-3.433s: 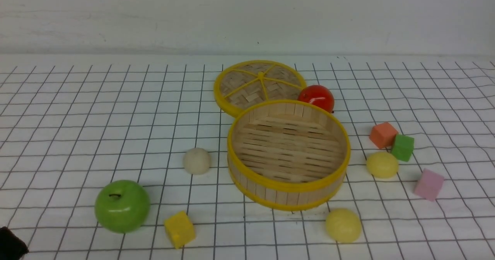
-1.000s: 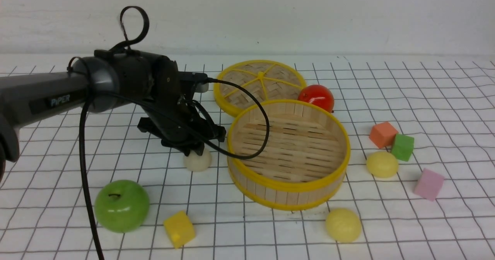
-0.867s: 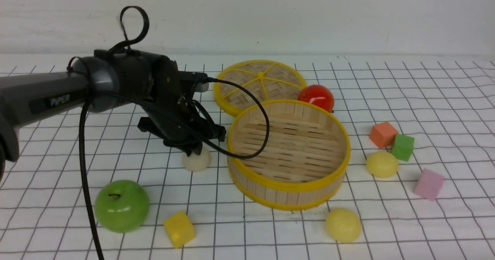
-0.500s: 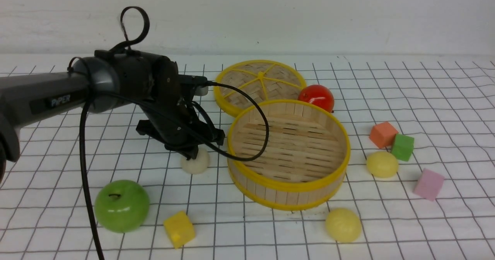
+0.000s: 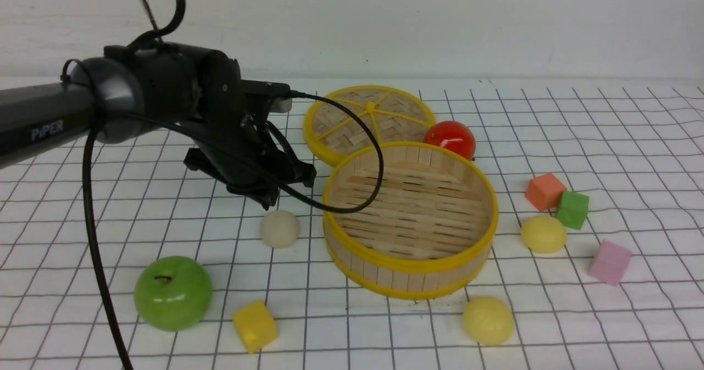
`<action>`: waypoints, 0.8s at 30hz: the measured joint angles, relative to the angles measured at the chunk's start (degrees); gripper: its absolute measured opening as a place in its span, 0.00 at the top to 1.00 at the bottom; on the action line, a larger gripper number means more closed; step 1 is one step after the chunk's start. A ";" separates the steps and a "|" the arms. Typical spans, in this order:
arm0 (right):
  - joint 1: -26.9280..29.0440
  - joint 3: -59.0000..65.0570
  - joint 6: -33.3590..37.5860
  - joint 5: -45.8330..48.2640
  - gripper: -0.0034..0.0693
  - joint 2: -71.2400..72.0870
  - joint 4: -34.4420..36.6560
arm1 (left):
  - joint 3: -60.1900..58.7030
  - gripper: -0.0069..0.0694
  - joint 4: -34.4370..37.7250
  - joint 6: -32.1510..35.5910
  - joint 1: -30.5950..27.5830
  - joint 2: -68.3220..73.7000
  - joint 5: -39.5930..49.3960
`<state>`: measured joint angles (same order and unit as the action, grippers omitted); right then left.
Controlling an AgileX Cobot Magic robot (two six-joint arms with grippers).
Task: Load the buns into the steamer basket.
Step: Use the left arm to grab a steamed stuffed bun
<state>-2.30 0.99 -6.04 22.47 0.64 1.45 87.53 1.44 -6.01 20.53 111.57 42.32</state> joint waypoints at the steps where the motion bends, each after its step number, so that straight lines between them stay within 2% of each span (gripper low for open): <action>1: 0.00 0.00 0.00 0.00 0.62 0.00 0.00 | 0.00 0.93 0.00 -0.01 0.00 -0.06 0.30; 9: 0.00 0.00 0.00 0.00 0.62 0.00 0.00 | 0.00 0.91 0.84 0.03 0.00 0.00 0.91; 12: 0.00 0.00 0.00 0.00 0.62 0.00 0.00 | 0.00 0.84 1.32 0.03 0.00 0.19 0.84; 14: 0.00 0.00 0.00 0.00 0.62 0.00 0.00 | 0.00 0.67 1.47 -0.03 0.00 1.41 -0.03; 15: 0.00 0.00 0.00 0.00 0.62 0.00 0.00 | 0.00 0.67 1.46 -0.03 0.00 1.41 -0.16; 16: 0.00 0.00 0.00 0.00 0.62 0.00 0.00 | 0.00 0.62 1.54 -0.03 0.00 1.93 -0.41; 17: 0.00 0.00 0.00 0.00 0.62 0.00 0.00 | 0.00 0.53 1.53 -0.03 0.00 3.15 -1.51; 18: 0.00 0.00 0.00 0.00 0.62 0.00 0.00 | 0.00 0.50 1.53 -0.03 0.00 3.84 -2.19; 21: 0.00 0.00 0.00 0.00 0.62 0.00 0.00 | 0.00 0.46 1.55 -0.03 0.00 5.21 -3.84; 24: 0.00 0.00 0.00 0.00 0.62 0.00 0.00 | 0.00 0.46 1.62 -0.03 0.00 6.30 -5.77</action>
<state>-2.30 0.99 -6.04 22.47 0.64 1.45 87.53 3.06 -6.04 20.53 117.87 36.55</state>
